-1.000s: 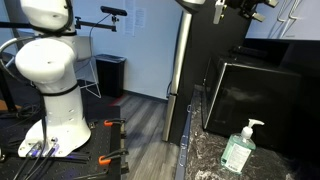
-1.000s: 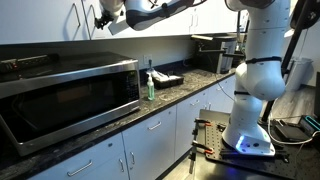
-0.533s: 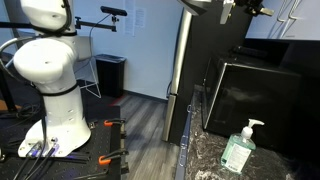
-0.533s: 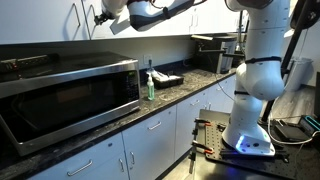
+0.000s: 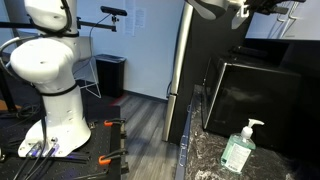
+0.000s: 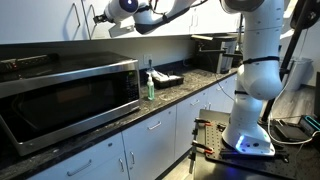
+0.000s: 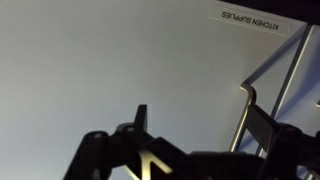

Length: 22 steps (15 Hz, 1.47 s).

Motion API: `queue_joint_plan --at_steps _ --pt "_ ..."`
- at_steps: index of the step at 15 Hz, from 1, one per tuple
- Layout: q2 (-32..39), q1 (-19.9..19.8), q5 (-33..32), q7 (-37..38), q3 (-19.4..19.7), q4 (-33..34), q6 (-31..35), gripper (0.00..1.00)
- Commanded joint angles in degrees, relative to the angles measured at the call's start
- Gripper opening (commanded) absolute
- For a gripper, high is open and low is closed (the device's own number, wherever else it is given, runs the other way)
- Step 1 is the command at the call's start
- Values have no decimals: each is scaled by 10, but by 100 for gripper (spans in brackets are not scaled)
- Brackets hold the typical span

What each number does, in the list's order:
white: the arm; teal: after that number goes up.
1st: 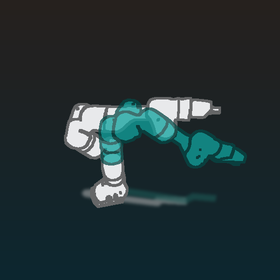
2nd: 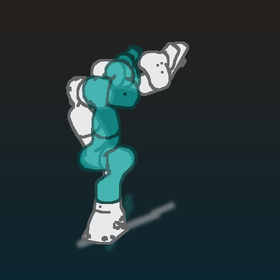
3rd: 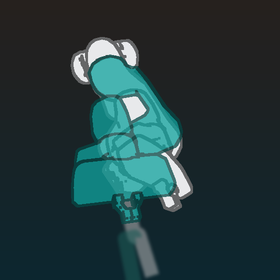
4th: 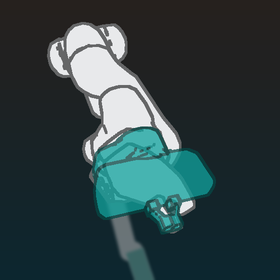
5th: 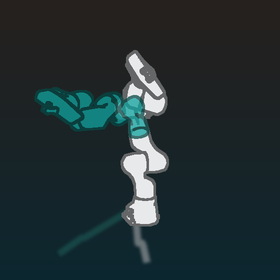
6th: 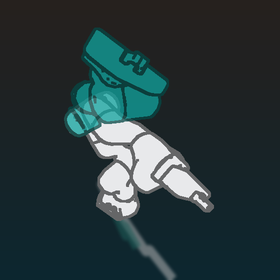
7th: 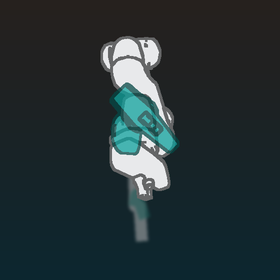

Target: Move the pump bottle to the left, open the right door of the cabinet above the microwave

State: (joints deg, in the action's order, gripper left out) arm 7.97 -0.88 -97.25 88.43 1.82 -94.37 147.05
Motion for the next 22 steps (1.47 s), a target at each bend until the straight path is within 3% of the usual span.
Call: queue_joint_plan --at_steps 1,11,12,14,22 --pt "18 -6 -46 75 3 27 33 100" --pt "50 -22 -104 169 1 67 94 97" --pt "53 -23 -104 169 1 71 101 75" --pt "61 -23 -104 167 0 79 110 68" --pt "67 -19 -104 169 -1 89 121 5"
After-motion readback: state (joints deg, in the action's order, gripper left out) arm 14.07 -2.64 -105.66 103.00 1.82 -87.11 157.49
